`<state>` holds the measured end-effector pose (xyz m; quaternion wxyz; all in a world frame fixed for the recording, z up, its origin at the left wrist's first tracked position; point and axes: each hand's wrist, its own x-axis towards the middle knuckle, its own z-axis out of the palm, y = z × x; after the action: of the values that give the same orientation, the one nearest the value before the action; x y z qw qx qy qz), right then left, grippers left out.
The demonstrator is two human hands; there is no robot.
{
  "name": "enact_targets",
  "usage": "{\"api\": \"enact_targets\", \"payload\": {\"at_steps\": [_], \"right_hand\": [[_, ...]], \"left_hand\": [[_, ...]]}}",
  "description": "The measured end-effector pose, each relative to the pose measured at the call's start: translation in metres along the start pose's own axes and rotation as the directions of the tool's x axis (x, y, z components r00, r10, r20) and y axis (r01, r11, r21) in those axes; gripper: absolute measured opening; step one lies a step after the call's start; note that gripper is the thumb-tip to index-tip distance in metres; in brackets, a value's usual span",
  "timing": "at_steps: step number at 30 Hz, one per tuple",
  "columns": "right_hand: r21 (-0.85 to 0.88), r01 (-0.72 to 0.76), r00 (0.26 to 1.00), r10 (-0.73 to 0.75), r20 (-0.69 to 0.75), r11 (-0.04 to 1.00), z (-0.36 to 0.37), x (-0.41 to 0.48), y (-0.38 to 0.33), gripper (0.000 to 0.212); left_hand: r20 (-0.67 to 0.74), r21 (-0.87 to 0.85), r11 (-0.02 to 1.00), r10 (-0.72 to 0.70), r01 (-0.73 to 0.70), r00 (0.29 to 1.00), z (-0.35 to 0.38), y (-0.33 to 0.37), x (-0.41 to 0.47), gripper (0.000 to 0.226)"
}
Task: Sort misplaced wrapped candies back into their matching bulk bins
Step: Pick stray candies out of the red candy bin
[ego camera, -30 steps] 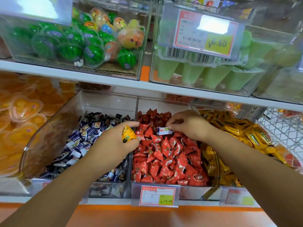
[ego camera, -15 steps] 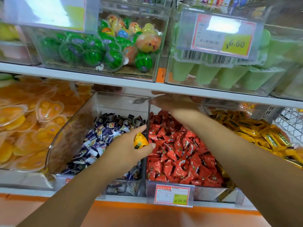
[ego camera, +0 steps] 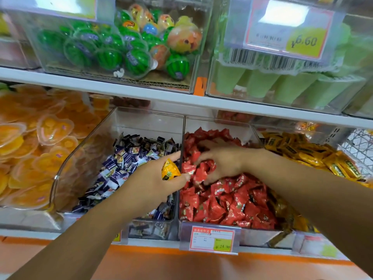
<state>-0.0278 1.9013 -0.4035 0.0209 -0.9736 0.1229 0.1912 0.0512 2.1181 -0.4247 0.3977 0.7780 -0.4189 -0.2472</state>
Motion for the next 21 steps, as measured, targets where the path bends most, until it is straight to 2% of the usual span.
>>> {"api": "enact_targets", "payload": {"at_steps": [3,8,11,13,15,18,21], "right_hand": [[0.020,-0.052,0.996,0.053,-0.075,0.998,-0.012,-0.001,0.017,0.063],[0.184,-0.106,0.969,0.142,-0.200,0.977,-0.027,-0.027,0.029,0.050],[0.192,-0.018,0.970,0.064,-0.236,0.981,-0.025,-0.048,0.005,0.044],[0.200,0.072,0.984,-0.037,-0.174,0.977,-0.016,-0.055,-0.018,0.038],[0.123,0.080,0.983,-0.058,-0.173,0.989,-0.004,-0.055,-0.027,0.029],[0.058,-0.089,0.963,0.100,-0.251,0.994,0.001,-0.054,-0.014,0.024],[-0.015,-0.235,0.954,0.228,-0.194,0.972,0.012,-0.053,-0.007,0.027]], "left_hand": [[-0.007,0.013,1.000,0.011,-0.011,1.000,0.001,-0.002,0.001,0.065],[-0.010,0.021,1.000,0.012,-0.012,1.000,0.002,-0.004,0.004,0.066],[-0.014,0.026,1.000,0.017,-0.016,1.000,0.001,-0.003,0.004,0.064],[-0.025,0.045,0.999,0.014,-0.013,1.000,0.001,-0.003,0.003,0.064],[-0.029,0.053,0.999,0.012,-0.010,1.000,0.001,-0.003,0.002,0.064],[-0.035,0.071,0.997,0.007,-0.004,0.999,0.002,-0.002,0.001,0.065],[-0.035,0.066,0.998,-0.002,0.005,0.999,0.003,-0.002,0.001,0.065]]}}
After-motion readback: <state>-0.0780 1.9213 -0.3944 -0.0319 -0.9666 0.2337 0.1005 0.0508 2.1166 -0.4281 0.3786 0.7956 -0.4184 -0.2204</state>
